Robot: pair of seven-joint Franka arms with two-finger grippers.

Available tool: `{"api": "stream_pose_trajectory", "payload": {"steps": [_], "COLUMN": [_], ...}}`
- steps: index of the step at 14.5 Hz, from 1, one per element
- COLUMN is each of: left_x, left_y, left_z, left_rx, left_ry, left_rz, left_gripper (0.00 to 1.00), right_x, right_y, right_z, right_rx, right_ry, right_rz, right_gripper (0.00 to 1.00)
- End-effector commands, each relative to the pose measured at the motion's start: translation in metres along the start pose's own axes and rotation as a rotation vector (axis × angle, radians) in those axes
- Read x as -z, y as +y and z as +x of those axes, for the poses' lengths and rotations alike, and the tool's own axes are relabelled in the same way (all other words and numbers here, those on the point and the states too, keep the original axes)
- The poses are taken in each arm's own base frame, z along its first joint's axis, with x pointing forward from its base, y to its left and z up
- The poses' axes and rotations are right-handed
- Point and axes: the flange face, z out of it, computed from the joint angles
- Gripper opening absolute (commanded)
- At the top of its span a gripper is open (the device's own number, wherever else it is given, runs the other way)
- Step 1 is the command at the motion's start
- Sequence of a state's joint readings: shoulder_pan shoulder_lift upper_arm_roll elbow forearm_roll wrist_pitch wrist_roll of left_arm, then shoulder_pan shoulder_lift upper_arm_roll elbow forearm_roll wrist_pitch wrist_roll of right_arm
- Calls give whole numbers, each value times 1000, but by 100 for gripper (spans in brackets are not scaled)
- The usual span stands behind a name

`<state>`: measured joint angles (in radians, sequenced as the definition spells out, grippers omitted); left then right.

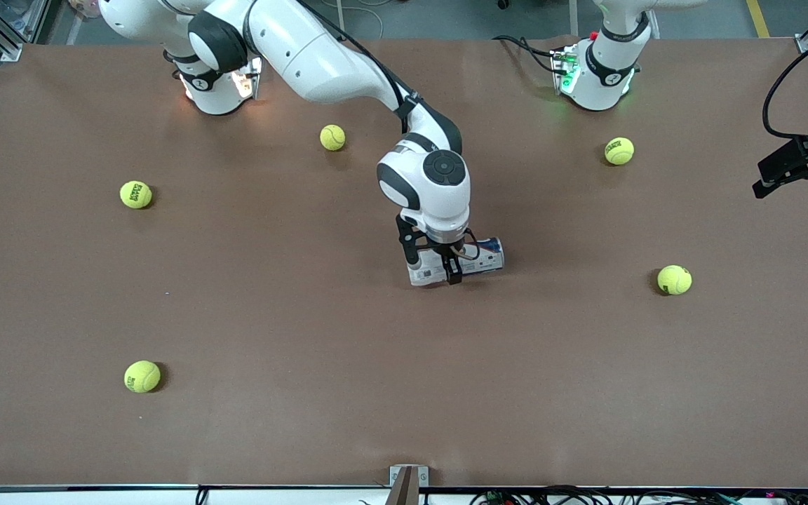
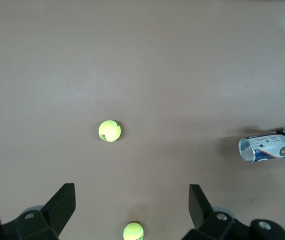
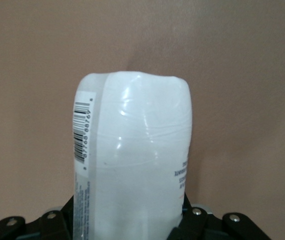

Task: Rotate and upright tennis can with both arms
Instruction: 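Set the can down with the right gripper while the left gripper reaches it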

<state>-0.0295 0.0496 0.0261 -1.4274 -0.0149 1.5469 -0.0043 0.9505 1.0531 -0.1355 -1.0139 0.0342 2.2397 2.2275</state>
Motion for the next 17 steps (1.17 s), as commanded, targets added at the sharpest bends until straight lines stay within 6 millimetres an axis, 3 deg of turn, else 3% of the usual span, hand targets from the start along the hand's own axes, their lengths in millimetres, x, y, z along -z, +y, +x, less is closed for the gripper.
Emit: {"api": "stream_pose_trajectory", "payload": {"steps": [1,3,5,7,8,10,13,17], "left_x": [4,-1,-8,-18,-32,-62,-129,-203], "left_y": [1,10,33,37,40,41,62,75], "left_z": [-3,-1,0,6,12,22,32,31], "left_rx": [-12,17,19,57,55,54,28,72], "left_ry": [2,-7,-20,-28,-49,-104,-248,-461], "left_rz": [2,18,22,31,42,39,39,-109], "left_gripper": [100,100,100,100,100,100,100,100], "right_x": [-13,-21,-25,-29,-36,-41,-38,-12], "right_y": [0,6,8,12,14,18,16,9], "right_z": [-8,-14,-15,-18,-18,-21,-20,-23], "right_rx": [-27,-13,-6,23,26,36,35,5], "right_ry": [6,8,9,24,29,33,40,64], "right_rz": [51,57,63,82,81,81,79,38], "right_gripper": [72,72,72,72,73,100,100,100]}}
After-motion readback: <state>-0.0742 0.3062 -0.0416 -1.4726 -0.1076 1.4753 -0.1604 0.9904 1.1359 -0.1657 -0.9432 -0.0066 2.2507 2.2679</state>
